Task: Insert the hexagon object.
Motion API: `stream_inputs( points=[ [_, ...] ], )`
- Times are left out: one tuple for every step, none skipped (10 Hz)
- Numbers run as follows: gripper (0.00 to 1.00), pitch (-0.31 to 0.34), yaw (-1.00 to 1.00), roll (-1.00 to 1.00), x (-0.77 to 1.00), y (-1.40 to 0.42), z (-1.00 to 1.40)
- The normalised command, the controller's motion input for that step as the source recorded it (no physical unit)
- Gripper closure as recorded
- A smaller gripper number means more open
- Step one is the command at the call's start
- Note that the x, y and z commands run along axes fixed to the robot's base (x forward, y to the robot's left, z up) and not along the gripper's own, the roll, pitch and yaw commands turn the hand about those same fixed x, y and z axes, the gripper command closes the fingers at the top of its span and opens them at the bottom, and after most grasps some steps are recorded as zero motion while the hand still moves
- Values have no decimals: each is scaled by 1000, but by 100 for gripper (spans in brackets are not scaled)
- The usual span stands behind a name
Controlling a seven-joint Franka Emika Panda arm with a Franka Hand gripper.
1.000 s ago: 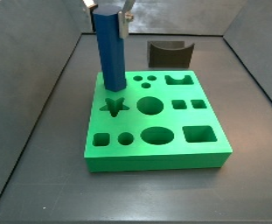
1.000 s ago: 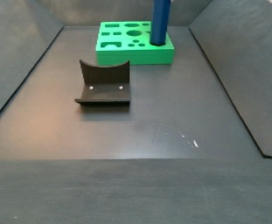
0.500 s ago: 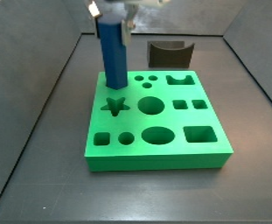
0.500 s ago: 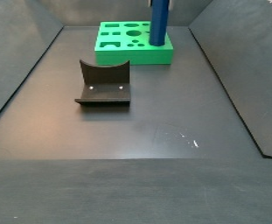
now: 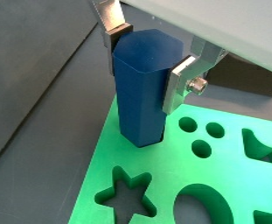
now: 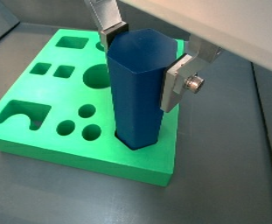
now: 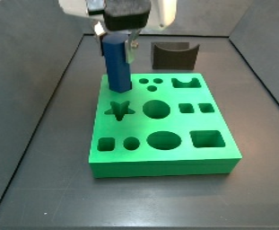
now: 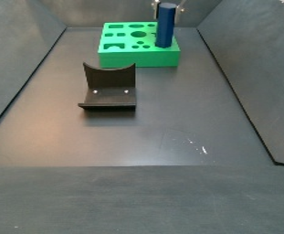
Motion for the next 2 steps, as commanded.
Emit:
stream_inputs(
  points=[
    [100,0,0,-21,0,23,0],
    [100,0,0,0,0,0,0]
  ],
)
